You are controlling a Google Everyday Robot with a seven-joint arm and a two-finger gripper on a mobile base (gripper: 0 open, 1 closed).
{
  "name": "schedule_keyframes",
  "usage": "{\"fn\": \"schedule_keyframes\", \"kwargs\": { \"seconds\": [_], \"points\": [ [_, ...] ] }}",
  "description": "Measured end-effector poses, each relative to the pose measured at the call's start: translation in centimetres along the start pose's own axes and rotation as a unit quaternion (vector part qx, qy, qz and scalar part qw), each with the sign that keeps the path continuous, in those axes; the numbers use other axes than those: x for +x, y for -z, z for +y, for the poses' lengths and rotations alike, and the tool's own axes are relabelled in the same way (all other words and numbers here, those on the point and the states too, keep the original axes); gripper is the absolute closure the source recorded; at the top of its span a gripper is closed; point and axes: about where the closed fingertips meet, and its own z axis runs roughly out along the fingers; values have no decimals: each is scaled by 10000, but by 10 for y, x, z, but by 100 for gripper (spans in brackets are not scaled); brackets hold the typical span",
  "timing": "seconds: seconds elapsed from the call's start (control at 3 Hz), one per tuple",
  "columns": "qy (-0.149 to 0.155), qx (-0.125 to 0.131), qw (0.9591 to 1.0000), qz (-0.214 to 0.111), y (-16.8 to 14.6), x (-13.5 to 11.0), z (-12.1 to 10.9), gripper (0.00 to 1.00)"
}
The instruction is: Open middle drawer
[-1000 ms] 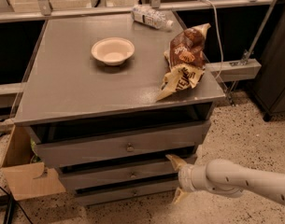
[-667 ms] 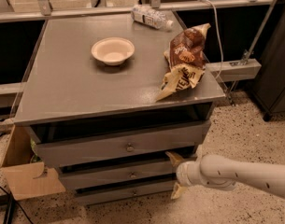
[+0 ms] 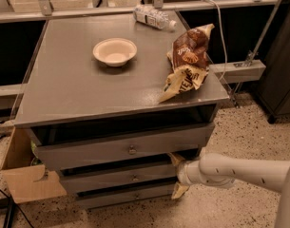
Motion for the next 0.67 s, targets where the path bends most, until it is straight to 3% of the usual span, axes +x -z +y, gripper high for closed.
{"fn": "schedule_keyframes", "kwargs": {
  "seconds": [0.67],
  "points": [
    [-167, -432, 9988, 144, -18, 3, -2, 0]
  ]
}}
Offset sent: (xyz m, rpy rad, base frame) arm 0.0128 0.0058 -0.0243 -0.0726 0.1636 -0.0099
